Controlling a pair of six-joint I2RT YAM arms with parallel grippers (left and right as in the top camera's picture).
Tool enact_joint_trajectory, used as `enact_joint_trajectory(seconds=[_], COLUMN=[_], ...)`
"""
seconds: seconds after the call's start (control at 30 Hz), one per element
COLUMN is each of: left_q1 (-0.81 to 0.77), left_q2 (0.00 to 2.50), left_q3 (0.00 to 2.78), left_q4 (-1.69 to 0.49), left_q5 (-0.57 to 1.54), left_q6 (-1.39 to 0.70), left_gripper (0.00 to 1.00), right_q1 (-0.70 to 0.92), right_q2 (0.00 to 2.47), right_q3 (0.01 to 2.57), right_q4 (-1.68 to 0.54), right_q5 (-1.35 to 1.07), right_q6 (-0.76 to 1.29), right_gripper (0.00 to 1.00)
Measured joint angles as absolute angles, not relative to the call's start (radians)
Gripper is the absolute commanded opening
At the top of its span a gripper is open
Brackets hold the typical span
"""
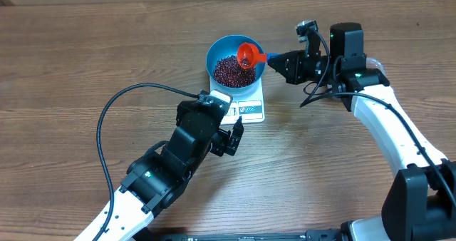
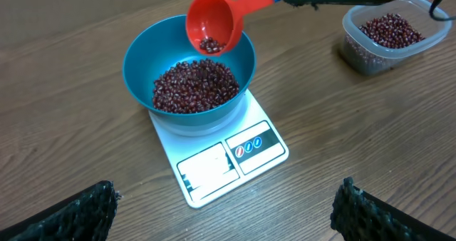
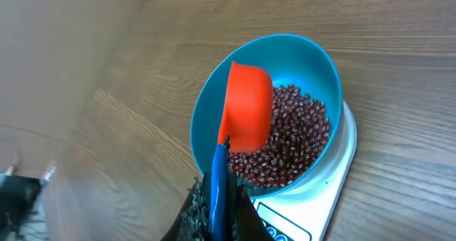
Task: Scoop item into bowl and weigh 150g on scale
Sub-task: 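Carry the red scoop right from the bowl to over the bean tub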
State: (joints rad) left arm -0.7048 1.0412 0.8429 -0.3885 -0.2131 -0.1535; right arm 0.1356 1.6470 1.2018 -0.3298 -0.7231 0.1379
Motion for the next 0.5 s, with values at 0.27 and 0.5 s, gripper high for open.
enact_joint_trajectory(seconds=[0.27, 0.5], left_q1=[-0.705, -0.705], left_q2=[1.041, 1.041], left_q3=[0.843, 0.843], left_q4=[-0.389, -0.389], left_q5=[-0.213, -0.213], left_q6=[-0.154, -0.154], left_gripper=[1.00, 1.00], right_q1=[0.014, -0.120], right_q2=[1.647, 1.647], right_q3=[1.202, 1.202], right_q4=[-0.330, -0.388], right_q5=[-0.865, -0.949], right_q6=[0.211, 0.234], right_gripper=[0.04, 0.04])
